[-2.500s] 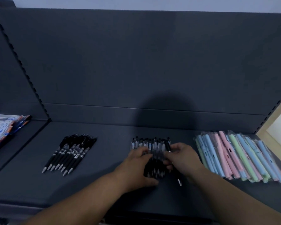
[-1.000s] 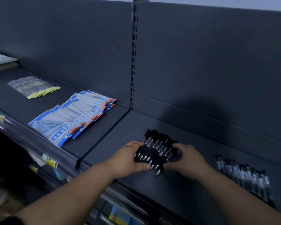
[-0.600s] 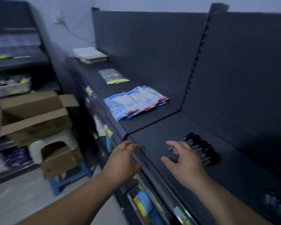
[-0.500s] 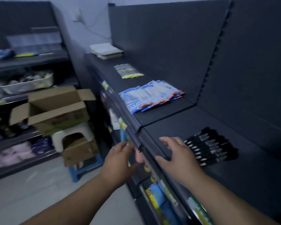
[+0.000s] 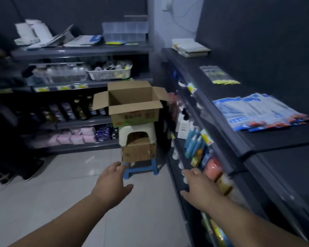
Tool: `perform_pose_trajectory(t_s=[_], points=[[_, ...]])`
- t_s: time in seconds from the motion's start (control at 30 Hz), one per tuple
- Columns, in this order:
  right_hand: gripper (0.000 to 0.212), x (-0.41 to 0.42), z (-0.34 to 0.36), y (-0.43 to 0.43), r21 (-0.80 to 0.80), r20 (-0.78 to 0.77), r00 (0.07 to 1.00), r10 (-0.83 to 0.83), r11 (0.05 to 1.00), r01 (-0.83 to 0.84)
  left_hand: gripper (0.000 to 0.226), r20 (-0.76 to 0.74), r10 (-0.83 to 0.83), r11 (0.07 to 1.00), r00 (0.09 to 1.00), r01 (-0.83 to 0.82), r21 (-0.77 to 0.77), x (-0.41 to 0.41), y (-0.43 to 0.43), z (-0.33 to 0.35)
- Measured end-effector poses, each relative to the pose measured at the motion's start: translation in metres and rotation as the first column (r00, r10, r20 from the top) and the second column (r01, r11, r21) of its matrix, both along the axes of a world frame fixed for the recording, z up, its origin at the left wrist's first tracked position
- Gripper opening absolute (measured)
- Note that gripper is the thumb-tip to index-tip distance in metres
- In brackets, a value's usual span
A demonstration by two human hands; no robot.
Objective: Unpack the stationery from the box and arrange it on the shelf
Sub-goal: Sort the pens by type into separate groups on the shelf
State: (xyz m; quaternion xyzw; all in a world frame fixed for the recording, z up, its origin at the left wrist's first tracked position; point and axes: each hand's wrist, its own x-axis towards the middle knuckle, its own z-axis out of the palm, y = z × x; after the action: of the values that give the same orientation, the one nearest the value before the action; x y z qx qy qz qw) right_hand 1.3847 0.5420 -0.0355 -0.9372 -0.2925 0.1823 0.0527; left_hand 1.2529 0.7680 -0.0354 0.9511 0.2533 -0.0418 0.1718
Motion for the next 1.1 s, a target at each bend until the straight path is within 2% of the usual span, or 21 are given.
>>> perform_pose_trajectory(t_s=[0.13,0.4,0.53,0.73,0.9,1.0,1.1], points=[[0.064,0.016,-0.004,0.078,-0.016,-0.049,0.999,0.016,1.000,-0.017,0.067,-0.034,0.091,0.995,0.995,-0.092,-0.027,-0.009,0.081,-0.005],[0.066,0.066,-0.012,0.177,0.129,-0.161,0.986,-0.033,0.990,0.054,0.067,-0.080,0.141,0.987,0.987,-0.147,-0.070,0.031,0.171,-0.021],[0.064,0.124,-0.018,0.211,0.175,-0.174,0.984,-0.039,0.982,0.070,0.067,-0.069,0.145,0.986,0.987,-0.150,-0.069,0.089,0.200,-0.028],[0.061,0.262,-0.021,0.267,0.213,-0.136,0.990,0.048,0.977,-0.018,0.065,-0.015,0.206,0.977,0.978,-0.207,-0.049,0.221,0.244,-0.029],[0.056,0.375,-0.005,0.318,0.280,-0.110,0.989,0.095,0.958,-0.061,0.061,0.078,0.311,0.940,0.947,-0.295,-0.168,0.329,0.279,-0.014],[0.056,0.416,-0.010,0.354,0.272,-0.113,0.987,0.113,0.959,-0.079,0.060,0.093,0.360,0.918,0.928,-0.335,-0.213,0.369,0.299,-0.019],[0.054,0.439,-0.030,0.382,0.246,-0.126,0.982,0.140,0.963,-0.106,0.063,0.042,0.356,0.921,0.933,-0.344,-0.183,0.396,0.323,-0.036]])
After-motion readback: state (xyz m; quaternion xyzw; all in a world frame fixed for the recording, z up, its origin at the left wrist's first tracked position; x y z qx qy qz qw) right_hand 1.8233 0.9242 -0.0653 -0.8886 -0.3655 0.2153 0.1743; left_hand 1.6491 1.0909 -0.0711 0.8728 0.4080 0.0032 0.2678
